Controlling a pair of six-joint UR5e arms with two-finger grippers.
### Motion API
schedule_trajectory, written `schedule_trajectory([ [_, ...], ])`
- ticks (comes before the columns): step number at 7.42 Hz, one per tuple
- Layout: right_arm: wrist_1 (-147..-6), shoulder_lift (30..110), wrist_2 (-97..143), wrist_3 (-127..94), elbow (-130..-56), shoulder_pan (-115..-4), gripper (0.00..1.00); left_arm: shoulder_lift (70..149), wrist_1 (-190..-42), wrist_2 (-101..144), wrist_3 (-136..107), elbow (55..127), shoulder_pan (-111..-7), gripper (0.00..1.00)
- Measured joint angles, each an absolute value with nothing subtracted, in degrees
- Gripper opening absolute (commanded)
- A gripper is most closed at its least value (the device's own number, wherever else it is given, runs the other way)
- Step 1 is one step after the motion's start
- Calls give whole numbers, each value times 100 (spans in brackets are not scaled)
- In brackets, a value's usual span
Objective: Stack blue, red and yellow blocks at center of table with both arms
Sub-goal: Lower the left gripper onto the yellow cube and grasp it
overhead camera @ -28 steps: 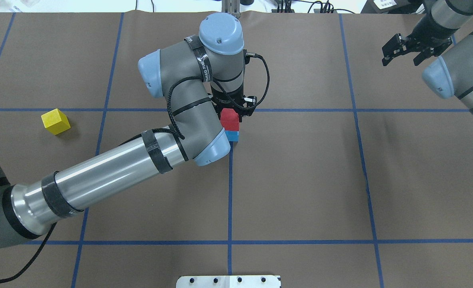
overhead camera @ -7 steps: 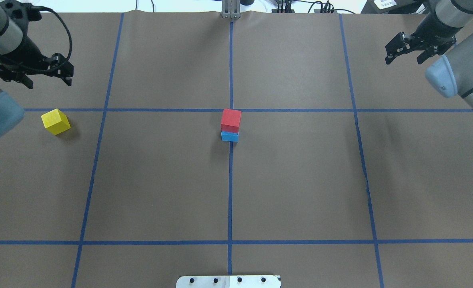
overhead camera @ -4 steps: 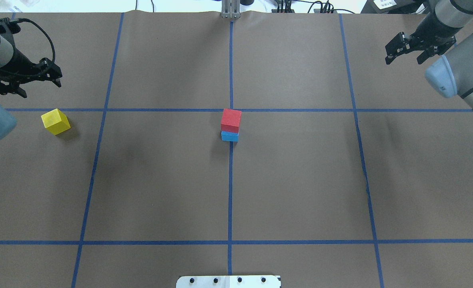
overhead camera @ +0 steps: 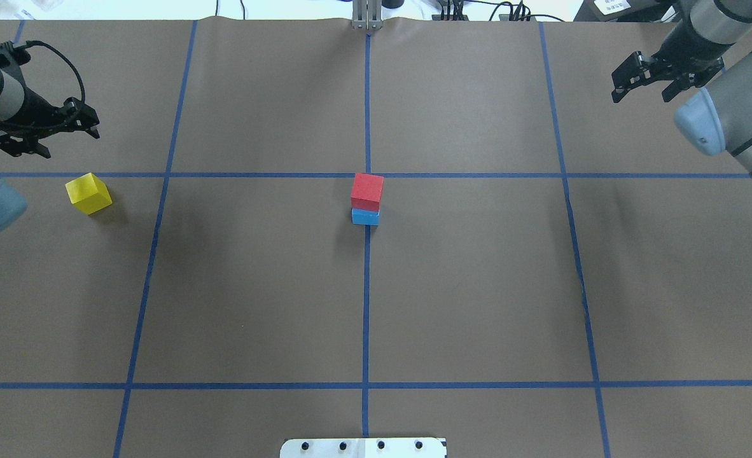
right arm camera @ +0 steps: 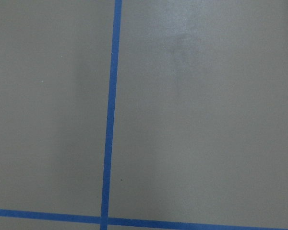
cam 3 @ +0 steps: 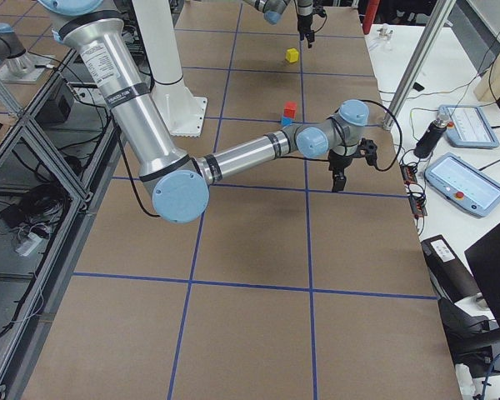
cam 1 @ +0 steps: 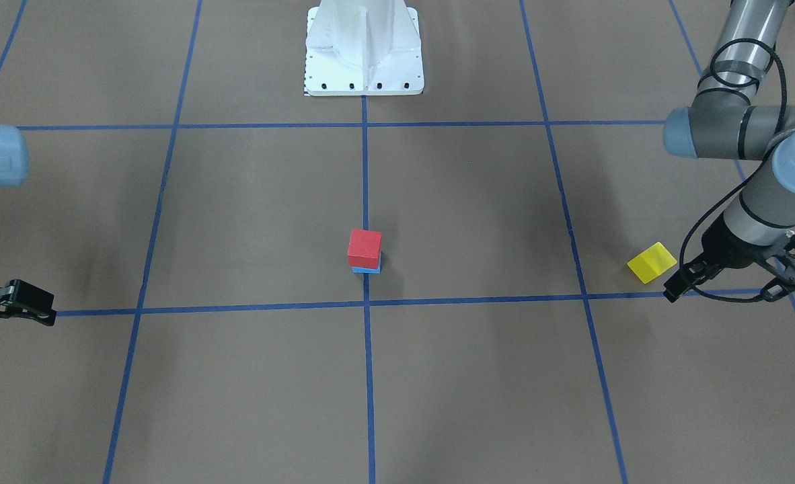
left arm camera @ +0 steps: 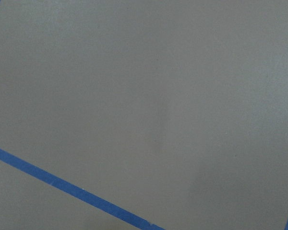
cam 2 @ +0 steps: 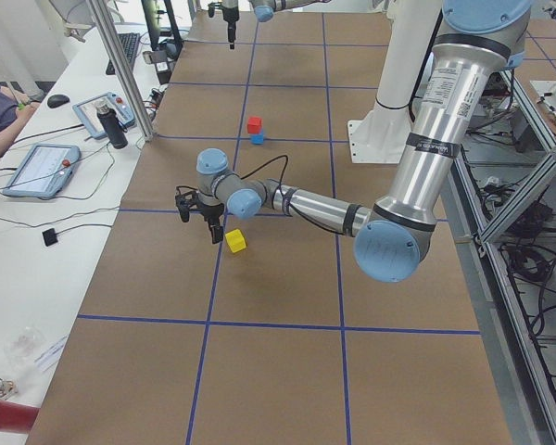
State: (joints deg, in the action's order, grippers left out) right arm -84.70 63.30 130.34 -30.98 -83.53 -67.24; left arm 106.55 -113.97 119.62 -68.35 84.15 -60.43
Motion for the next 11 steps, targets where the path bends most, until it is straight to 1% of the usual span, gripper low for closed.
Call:
schedule_trajectory([
  [2,-8472,6329,13034,-3092,-8351,-6724,99,10525,-11409,11926,-6843,8446,-5873,100],
  [6,-8473,6339,13030,-3085,-8363,-6731,99,10142,-11414,11899,-6872,8781,-5605,100],
  [11,-8473,6353,13018,-3085,-8360,-6732,99,10164,-11400,11815,-6883,8734,-5339,100],
])
